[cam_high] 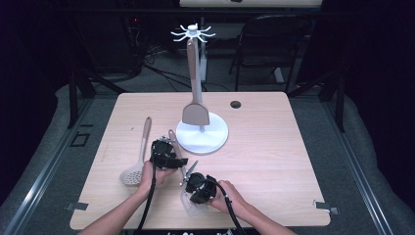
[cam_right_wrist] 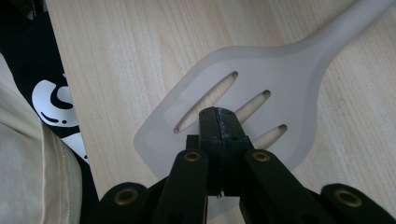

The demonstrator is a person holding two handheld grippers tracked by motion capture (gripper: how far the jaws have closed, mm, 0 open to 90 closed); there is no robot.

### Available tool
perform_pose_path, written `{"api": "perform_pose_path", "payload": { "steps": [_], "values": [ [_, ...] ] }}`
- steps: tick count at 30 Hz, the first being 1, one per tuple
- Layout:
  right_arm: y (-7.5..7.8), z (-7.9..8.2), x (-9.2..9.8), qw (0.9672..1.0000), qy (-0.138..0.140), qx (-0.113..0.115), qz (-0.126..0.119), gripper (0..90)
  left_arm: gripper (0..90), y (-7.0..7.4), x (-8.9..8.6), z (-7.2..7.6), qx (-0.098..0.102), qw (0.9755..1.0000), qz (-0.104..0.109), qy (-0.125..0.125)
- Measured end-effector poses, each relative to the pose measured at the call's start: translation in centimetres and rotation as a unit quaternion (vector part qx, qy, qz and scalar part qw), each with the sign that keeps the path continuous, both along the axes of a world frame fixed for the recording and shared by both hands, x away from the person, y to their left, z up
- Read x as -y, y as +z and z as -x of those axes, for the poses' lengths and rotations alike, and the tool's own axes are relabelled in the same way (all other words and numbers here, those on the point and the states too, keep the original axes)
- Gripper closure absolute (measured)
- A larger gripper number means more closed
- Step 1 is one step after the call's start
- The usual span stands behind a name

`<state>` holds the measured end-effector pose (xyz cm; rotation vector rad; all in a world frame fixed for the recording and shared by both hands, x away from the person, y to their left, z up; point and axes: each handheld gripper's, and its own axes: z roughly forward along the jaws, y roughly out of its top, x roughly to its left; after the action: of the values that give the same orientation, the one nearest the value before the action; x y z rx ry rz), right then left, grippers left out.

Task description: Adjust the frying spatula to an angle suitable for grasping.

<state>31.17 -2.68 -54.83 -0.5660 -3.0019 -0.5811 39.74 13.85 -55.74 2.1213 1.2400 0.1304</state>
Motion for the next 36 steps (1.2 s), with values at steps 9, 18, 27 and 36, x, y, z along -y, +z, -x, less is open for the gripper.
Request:
{"api": "perform_pose_path", "payload": {
  "steps": [9, 18, 27, 36],
  "values": [
    [-0.1, 0.0, -0.2, 1.0000, 0.004, -0.007, -0.002, 90.0, 53.0, -0.3, 0.2, 0.0, -0.007, 0.9999, -0.006, 0.007],
    [0.1, -0.5, 0.0, 0.9995, 0.003, -0.028, -0.012, 85.7, 58.1, 0.7, -0.2, 0.5, 0.006, 0.9993, 0.035, 0.008],
    [1.1, -1.7, 1.2, 0.9958, -0.043, -0.044, -0.068, 76.7, 63.1, 1.2, -0.5, 1.0, 0.016, 0.9972, 0.072, 0.009],
    [1.5, -3.0, 1.8, 0.9831, -0.124, -0.010, -0.134, 69.9, 65.4, 1.6, -0.8, 1.4, 0.023, 0.9954, 0.093, 0.008]
  ]
}}
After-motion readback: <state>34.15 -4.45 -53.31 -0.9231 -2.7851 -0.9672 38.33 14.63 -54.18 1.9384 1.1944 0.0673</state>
